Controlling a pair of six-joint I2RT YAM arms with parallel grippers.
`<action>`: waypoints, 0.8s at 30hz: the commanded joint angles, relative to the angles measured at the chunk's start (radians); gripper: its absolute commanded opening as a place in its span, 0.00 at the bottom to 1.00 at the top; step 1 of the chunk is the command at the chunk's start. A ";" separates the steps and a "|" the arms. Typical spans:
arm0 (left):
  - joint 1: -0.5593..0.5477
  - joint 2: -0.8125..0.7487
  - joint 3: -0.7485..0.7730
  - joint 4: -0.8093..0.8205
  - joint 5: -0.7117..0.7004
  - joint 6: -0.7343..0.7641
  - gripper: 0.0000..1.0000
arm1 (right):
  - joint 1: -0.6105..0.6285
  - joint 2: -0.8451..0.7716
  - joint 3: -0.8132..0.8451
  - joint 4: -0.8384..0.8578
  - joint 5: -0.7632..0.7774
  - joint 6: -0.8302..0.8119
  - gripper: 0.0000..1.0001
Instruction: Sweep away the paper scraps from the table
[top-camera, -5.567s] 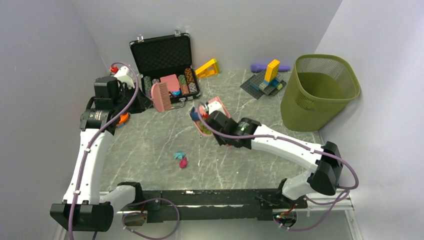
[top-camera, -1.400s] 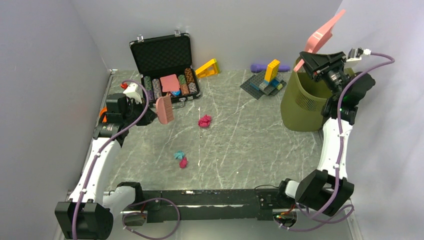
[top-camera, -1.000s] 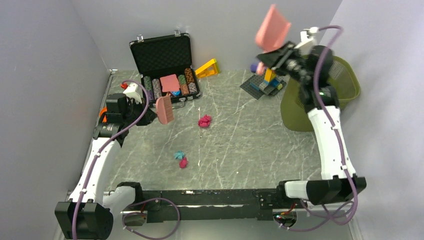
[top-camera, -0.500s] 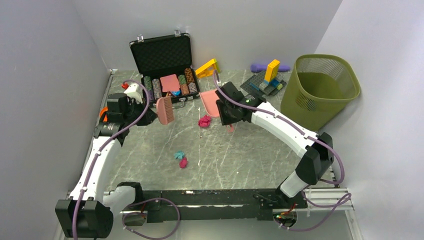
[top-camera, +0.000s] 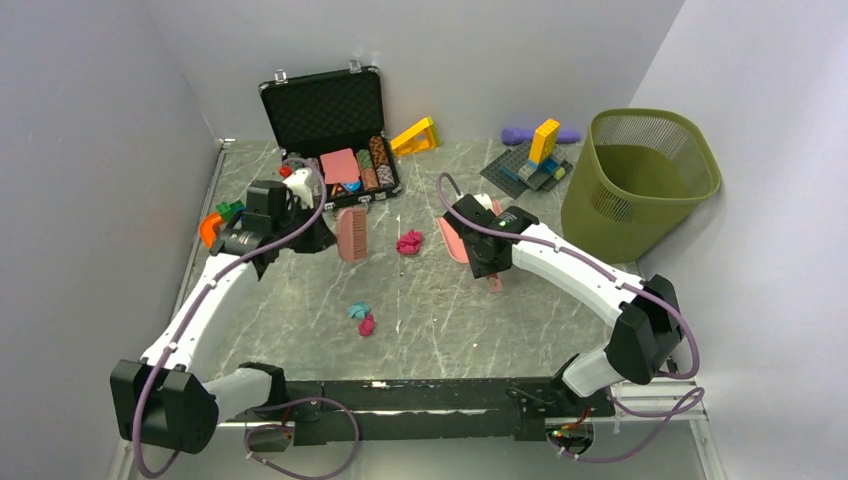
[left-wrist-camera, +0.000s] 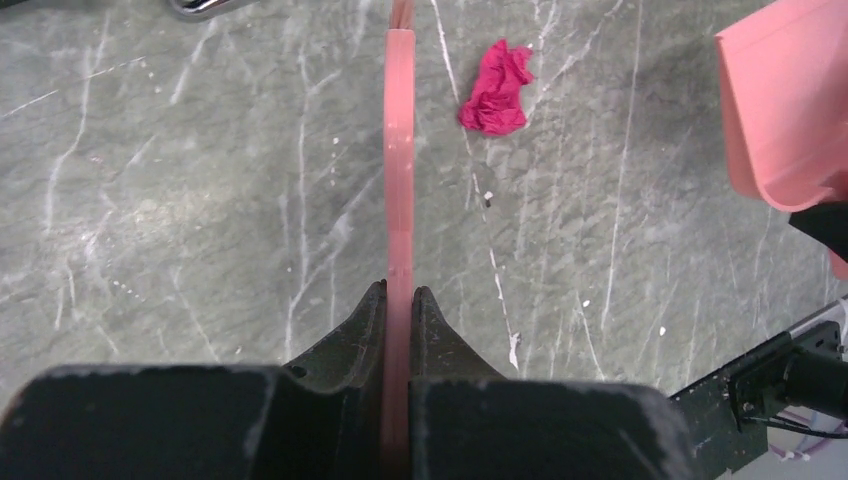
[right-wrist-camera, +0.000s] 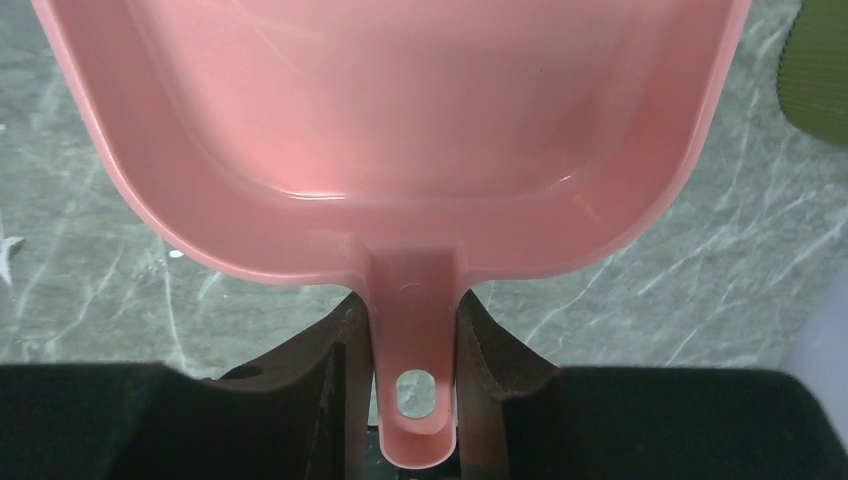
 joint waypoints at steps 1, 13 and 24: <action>-0.050 0.042 0.120 0.000 -0.023 -0.026 0.00 | -0.003 -0.038 -0.029 -0.008 0.088 0.059 0.00; -0.140 0.382 0.329 0.131 0.201 -0.303 0.00 | -0.004 -0.047 -0.059 -0.029 0.241 0.155 0.00; -0.196 0.575 0.369 -0.009 0.105 -0.454 0.00 | -0.007 -0.103 -0.127 0.045 0.190 0.160 0.00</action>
